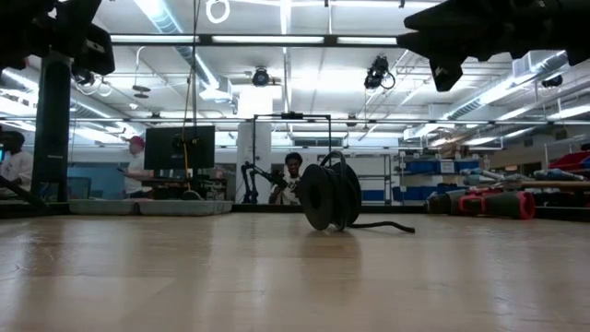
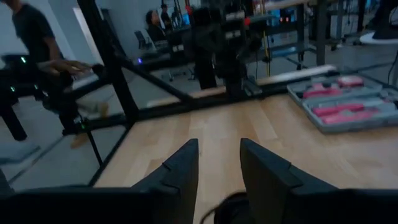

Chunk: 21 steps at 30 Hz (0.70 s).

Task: Coil cords
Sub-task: Return to Home Position

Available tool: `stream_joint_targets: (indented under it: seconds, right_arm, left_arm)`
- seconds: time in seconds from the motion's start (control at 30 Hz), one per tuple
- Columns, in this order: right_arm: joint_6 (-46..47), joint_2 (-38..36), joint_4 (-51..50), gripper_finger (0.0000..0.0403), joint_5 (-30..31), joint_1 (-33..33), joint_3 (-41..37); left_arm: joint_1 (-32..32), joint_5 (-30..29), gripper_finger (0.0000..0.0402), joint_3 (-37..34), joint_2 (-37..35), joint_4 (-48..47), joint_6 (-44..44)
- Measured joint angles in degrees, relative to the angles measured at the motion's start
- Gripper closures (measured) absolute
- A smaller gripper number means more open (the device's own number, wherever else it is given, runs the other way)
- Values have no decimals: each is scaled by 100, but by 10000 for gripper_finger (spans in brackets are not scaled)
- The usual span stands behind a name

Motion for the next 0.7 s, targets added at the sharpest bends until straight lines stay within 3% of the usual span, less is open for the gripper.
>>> stream_joint_targets:
  seconds: [0.7]
  right_arm:
    - [0,-1485,-23,286,0,0,-2]
  left_arm:
    - [0,3,270,-2,0,47,0]
